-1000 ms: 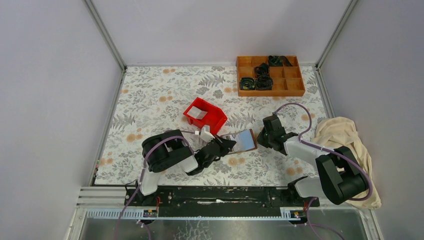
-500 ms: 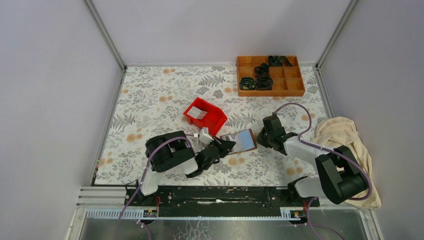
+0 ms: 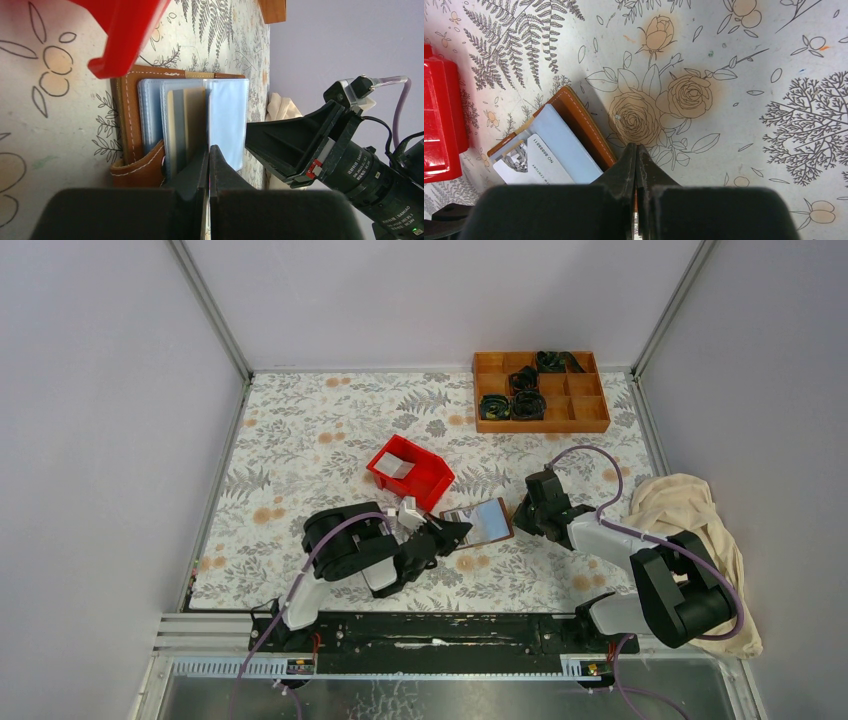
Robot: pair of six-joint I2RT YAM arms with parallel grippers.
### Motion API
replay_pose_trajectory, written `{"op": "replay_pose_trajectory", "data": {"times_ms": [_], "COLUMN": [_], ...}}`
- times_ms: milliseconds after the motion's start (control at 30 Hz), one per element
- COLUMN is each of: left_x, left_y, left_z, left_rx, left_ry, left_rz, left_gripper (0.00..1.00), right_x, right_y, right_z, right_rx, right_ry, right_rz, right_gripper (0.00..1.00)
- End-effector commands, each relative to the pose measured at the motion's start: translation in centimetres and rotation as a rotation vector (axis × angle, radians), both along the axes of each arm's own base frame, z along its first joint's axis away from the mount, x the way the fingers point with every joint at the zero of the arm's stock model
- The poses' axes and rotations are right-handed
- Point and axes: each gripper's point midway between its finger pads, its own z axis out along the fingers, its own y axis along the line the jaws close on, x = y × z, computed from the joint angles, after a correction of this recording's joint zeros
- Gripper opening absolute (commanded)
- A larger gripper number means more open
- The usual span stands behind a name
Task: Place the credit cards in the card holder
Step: Insert the credit card into the card holder.
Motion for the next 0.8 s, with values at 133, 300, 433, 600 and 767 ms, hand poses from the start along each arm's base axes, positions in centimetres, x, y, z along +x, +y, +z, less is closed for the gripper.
{"op": "replay_pose_trajectory", "data": {"times_ms": [133,300,433,600,767], "left_x": [-0.1,-0.1,0.0,0.0,0.0], "left_y": [0.1,0.1,-0.1,-0.4,-0.6], "left_z": [-1.5,-1.8,-1.8,-2.1,-2.4], "left_rx": [0.062,0.099,0.105,0.112,0.123], "left_ry": [-0.006,0.006,0.008,0.016,0.025], "left_rz": [-0.006,-0.006,-0.008,-0.012,-0.011], "left_gripper": [0.00,0.00,0.00,0.00,0.00], "right_x": [-4.5,-4.5,-4.5,-4.6,-4.6], "right_y": [-1.1,-1.0,-1.0,-1.0,-1.0], "right_z": [-3.4,-3.2,-3.2,-3.3,-3.2], "right_rx": [-0.065,-0.064,-0.061,-0.061,-0.060], "right_ry": [0.185,0.181,0.182,0.185,0.184], "right_rz": [0.033,0.035,0.037,0.035,0.037], "right_gripper": [0.00,0.00,0.00,0.00,0.00]}}
